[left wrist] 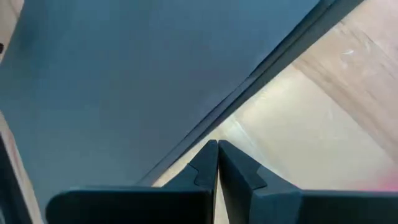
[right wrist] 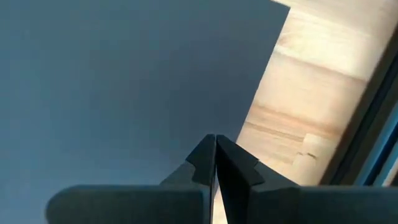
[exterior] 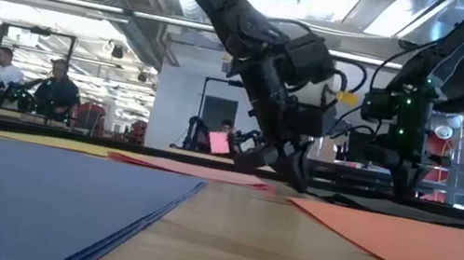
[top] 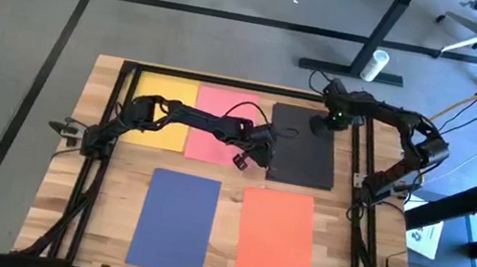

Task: Organize paper
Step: Adjust the stacked black papers

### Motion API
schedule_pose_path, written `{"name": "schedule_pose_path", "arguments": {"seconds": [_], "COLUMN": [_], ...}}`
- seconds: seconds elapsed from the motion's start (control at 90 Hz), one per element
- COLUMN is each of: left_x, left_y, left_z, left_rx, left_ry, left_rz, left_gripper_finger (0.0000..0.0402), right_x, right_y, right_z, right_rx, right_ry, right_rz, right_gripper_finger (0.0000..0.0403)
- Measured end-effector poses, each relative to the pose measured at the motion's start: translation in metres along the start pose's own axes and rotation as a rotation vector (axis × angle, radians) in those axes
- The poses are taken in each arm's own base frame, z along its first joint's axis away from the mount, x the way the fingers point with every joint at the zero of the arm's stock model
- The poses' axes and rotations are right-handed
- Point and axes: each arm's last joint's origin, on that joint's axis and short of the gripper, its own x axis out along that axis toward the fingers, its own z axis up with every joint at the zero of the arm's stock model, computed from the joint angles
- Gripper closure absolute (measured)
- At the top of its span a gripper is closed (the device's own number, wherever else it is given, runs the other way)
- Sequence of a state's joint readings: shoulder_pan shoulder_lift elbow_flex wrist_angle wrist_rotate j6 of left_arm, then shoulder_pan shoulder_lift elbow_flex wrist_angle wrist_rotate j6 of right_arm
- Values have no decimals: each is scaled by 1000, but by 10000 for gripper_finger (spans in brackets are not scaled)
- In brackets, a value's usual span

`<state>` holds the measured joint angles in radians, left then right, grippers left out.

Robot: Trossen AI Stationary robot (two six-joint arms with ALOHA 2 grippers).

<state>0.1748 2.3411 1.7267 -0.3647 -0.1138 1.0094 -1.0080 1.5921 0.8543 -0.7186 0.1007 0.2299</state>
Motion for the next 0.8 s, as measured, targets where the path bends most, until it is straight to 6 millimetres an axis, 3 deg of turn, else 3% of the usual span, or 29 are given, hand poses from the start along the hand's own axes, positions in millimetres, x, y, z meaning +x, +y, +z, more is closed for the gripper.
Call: {"name": "schedule_pose_path", "arguments": {"seconds": [0.567, 0.8], "left_x": [0, 1], "left_y": [4, 3], "left_z": [-3, -4], "left_rx": [-24, -56], "left_ry": [3, 5], "left_rz": [-7, -8], "left_gripper_finger": [402, 402], "right_x": [-16, -13], "right_y": [-2, 1], "right_z": [-3, -3], "right_rx": [11, 33], "right_ry": [-14, -19], "right_rz": [20, -25], "right_gripper_finger": [402, 403]}}
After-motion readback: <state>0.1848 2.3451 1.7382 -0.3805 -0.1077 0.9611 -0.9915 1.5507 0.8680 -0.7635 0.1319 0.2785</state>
